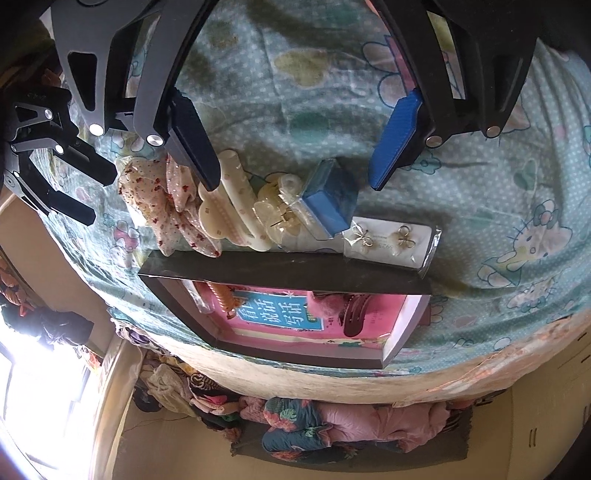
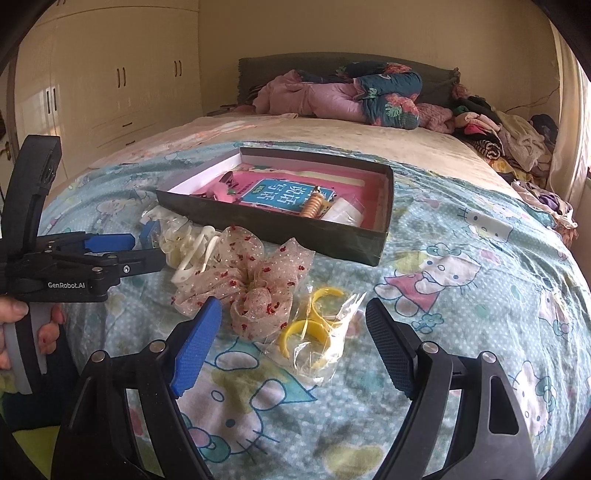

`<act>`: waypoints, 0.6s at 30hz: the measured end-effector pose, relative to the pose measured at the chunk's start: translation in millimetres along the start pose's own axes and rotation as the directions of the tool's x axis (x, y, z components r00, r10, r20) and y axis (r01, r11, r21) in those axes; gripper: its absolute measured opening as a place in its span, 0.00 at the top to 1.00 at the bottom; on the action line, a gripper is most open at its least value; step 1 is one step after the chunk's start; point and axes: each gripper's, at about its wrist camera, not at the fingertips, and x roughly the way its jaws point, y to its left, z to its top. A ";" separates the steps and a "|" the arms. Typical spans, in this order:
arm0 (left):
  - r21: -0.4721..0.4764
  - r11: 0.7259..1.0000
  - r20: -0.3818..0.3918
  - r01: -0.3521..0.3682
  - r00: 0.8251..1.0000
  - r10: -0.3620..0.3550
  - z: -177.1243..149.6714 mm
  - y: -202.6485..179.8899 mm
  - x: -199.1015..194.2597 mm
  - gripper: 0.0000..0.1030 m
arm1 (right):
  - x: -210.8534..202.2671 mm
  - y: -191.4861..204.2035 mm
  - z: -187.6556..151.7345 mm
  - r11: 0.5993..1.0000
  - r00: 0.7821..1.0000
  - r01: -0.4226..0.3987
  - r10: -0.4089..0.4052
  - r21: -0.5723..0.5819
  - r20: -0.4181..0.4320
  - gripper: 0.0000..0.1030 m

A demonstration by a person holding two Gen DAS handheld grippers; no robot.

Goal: Organize jewelry
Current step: 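Move both tools back toward the lace bow and blue box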

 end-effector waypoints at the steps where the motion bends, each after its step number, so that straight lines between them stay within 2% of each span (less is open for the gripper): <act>1: -0.012 1.000 0.001 -0.004 1.000 0.004 0.4 3.4 0.2 0.32 | 1.5 0.8 0.8 1.000 1.000 -0.003 0.003 -0.004 -0.001 0.24; 11: -0.034 0.999 0.008 -0.018 1.000 0.019 5.9 12.3 5.0 0.47 | 19.3 12.0 7.0 0.998 1.000 -0.028 0.028 -0.053 -0.015 0.25; 16: -0.023 0.999 0.006 -0.023 1.000 0.024 8.5 13.0 10.3 0.50 | 29.0 13.5 8.7 0.997 0.999 -0.041 0.040 -0.057 -0.030 0.30; 18: -0.009 0.999 0.002 -0.033 0.999 0.034 8.3 13.3 13.4 0.51 | 32.8 13.8 9.1 0.997 0.998 -0.045 0.043 -0.059 -0.039 0.34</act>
